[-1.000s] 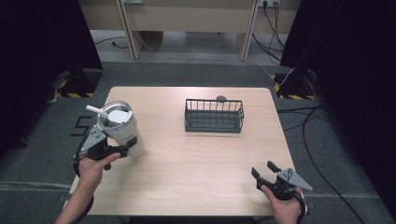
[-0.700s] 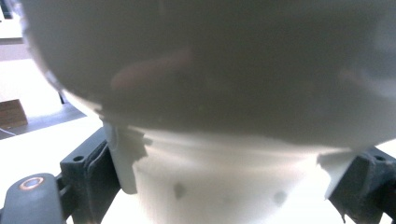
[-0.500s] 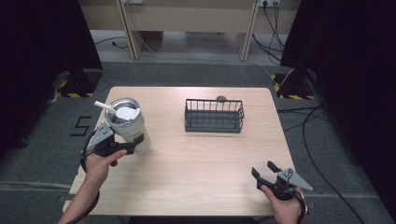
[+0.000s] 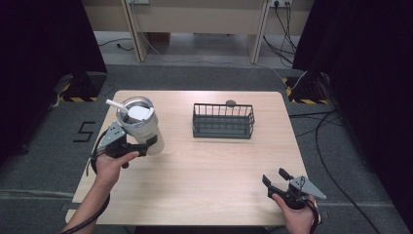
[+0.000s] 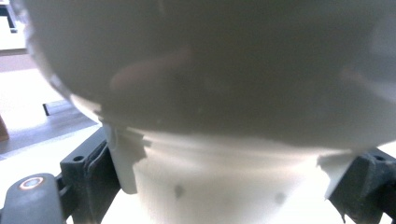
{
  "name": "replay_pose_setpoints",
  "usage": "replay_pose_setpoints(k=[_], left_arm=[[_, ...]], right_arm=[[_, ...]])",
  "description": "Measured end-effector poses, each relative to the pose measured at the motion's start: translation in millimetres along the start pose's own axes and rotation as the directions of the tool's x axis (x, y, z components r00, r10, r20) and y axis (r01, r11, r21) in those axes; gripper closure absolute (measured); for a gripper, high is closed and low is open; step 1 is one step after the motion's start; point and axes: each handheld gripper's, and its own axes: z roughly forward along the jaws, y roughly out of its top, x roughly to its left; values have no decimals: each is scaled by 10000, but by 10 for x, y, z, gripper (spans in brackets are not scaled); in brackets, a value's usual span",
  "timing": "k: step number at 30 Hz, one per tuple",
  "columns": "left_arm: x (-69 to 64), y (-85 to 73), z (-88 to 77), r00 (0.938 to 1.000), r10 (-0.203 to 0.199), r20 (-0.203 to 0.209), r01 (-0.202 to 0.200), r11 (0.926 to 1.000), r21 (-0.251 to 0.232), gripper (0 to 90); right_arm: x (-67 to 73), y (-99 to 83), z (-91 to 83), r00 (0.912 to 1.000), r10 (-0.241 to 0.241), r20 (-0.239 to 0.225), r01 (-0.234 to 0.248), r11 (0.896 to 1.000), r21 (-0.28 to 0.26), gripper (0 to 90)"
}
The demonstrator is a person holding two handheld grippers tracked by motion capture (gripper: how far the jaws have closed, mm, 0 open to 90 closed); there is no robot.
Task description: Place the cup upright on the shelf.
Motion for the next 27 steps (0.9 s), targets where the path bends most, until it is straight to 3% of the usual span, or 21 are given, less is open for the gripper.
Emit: replay_pose_setpoints(k=[27], left_arm=[[-128, 189, 408, 9977, 146, 667, -145, 9999, -24, 106]], right_arm=[[-14, 1, -3, 10000, -26, 7, 26, 10000, -32, 270]])
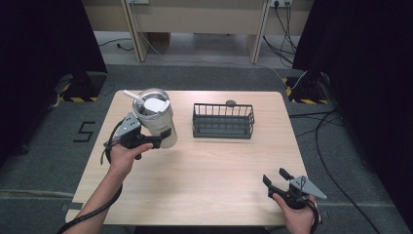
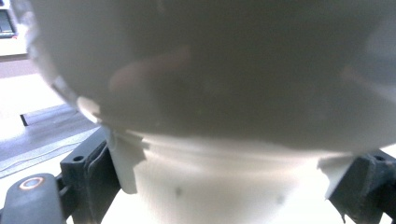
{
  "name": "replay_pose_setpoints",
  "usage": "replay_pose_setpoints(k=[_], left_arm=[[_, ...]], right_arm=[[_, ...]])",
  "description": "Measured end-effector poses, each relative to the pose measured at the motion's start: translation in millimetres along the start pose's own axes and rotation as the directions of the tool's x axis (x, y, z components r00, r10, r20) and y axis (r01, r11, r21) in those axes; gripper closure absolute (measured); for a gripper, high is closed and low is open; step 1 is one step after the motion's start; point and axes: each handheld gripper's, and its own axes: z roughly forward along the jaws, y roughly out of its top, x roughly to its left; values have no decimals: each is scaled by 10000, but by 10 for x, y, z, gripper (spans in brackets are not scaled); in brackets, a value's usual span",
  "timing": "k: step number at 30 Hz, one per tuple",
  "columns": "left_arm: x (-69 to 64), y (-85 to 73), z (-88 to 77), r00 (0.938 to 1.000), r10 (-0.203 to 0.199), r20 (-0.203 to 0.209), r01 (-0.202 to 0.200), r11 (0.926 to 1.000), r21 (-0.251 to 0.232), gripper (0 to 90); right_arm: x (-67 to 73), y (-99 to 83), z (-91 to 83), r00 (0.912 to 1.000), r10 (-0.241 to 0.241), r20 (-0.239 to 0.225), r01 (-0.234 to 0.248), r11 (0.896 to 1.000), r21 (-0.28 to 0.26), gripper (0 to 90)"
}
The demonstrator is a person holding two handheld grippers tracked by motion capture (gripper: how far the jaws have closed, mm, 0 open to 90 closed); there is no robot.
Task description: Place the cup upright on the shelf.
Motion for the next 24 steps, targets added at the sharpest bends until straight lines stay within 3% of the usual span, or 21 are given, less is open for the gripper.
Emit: replay_pose_setpoints(k=[24], left_arm=[[-85, 154, 278, 9992, 183, 343, -183, 9998, -28, 106]], right_arm=[[-1, 1, -6, 10000, 69, -12, -69, 10000, 5, 270]])
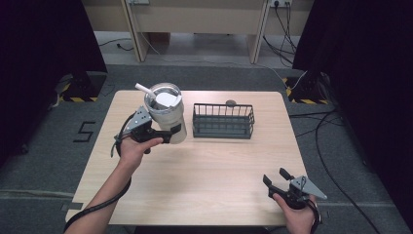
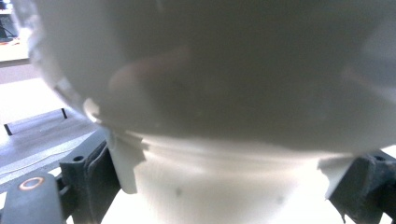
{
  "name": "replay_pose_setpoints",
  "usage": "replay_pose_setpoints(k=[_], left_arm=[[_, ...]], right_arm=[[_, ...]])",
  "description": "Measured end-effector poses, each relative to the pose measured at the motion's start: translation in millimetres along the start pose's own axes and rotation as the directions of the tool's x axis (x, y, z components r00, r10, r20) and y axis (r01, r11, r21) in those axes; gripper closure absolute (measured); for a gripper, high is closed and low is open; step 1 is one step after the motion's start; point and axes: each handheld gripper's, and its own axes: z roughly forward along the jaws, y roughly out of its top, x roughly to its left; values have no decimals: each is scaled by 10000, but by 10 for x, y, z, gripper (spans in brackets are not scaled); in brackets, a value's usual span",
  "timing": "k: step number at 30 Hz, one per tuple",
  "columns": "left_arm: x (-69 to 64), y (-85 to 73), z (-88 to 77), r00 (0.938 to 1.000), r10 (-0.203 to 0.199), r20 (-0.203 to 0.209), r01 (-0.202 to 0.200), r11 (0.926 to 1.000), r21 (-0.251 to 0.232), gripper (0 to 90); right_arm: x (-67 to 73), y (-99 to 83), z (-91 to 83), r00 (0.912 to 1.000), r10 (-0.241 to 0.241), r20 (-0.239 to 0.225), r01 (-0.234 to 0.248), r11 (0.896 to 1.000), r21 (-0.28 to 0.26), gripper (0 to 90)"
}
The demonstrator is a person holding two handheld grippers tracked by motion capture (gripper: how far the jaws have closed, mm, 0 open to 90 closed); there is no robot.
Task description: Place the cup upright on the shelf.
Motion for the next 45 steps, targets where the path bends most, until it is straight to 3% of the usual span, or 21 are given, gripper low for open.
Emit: replay_pose_setpoints(k=[45], left_arm=[[-103, 318, 532, 9973, 256, 681, -247, 9996, -136, 107]], right_arm=[[-15, -2, -4, 10000, 61, -9, -61, 10000, -31, 270]])
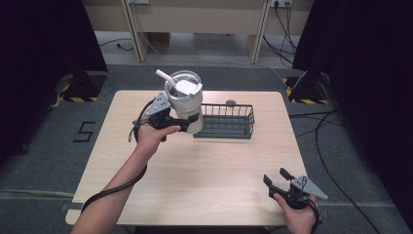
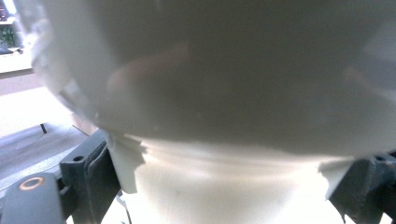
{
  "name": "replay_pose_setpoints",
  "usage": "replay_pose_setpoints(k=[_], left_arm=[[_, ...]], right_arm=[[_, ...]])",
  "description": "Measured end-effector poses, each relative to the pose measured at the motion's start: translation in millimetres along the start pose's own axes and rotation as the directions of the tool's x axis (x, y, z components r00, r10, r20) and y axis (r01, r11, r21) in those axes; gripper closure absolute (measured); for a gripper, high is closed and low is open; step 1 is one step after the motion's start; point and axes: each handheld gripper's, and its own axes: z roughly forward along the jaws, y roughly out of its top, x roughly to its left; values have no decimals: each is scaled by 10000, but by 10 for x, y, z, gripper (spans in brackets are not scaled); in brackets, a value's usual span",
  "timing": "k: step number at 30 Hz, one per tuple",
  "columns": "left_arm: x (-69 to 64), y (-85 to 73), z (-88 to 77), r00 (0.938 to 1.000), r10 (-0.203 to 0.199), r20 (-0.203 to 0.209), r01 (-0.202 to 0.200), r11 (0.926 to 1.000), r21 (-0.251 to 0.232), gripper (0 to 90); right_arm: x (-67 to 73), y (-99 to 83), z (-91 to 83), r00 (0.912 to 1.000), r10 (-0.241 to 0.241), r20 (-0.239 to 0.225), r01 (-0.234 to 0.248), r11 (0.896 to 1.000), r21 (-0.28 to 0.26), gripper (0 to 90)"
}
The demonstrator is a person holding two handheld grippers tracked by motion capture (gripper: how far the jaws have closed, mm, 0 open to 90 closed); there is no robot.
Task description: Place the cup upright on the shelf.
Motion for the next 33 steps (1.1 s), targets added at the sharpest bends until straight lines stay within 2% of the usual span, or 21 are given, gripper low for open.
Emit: replay_pose_setpoints(k=[25, 33], left_arm=[[-17, 96, 330, 9996, 14, 276, -17, 9999, 105, 107], [-13, 115, 434, 9995, -139, 285, 136, 9999, 93, 107]], right_arm=[[-12, -3, 3, 10000, -1, -26, 1, 10000, -25, 270], [-18, -6, 0, 10000, 27, -37, -27, 10000, -21, 270]])
